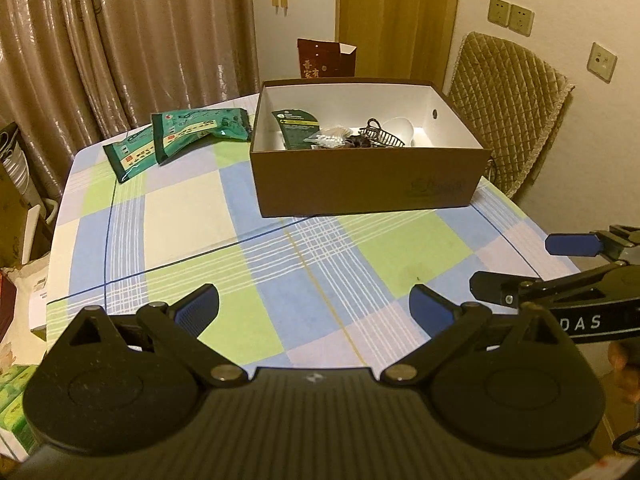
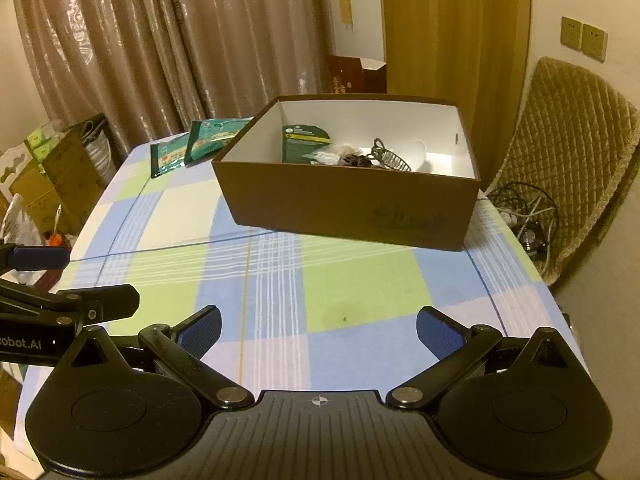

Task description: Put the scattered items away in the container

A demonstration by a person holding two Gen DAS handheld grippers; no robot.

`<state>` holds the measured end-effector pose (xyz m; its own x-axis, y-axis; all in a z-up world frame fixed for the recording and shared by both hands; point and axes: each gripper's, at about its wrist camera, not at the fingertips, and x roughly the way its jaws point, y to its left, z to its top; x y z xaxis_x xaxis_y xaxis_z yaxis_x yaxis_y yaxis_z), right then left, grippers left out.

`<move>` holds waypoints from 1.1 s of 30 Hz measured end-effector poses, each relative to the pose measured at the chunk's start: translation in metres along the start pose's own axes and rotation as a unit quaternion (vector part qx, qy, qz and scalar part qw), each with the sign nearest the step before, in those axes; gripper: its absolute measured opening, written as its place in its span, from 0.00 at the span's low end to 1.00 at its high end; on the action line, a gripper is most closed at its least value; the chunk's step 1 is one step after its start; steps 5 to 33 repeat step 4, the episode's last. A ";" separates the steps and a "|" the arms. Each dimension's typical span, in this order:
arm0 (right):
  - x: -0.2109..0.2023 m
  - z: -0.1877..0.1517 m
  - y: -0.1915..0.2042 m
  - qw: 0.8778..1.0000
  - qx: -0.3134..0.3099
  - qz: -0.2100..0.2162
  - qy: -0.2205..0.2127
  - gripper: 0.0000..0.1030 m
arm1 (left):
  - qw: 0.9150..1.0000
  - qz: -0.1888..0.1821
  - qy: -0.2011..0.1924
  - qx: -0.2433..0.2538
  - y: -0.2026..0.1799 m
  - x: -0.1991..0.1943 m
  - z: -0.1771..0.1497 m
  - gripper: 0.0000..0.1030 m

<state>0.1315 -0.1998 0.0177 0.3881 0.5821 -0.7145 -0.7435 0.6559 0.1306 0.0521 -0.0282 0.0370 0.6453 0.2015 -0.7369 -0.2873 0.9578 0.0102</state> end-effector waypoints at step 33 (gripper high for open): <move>-0.001 -0.002 -0.001 1.000 0.004 -0.007 -0.001 0.98 | 1.000 -0.007 -0.006 0.005 -0.001 0.001 0.001 0.97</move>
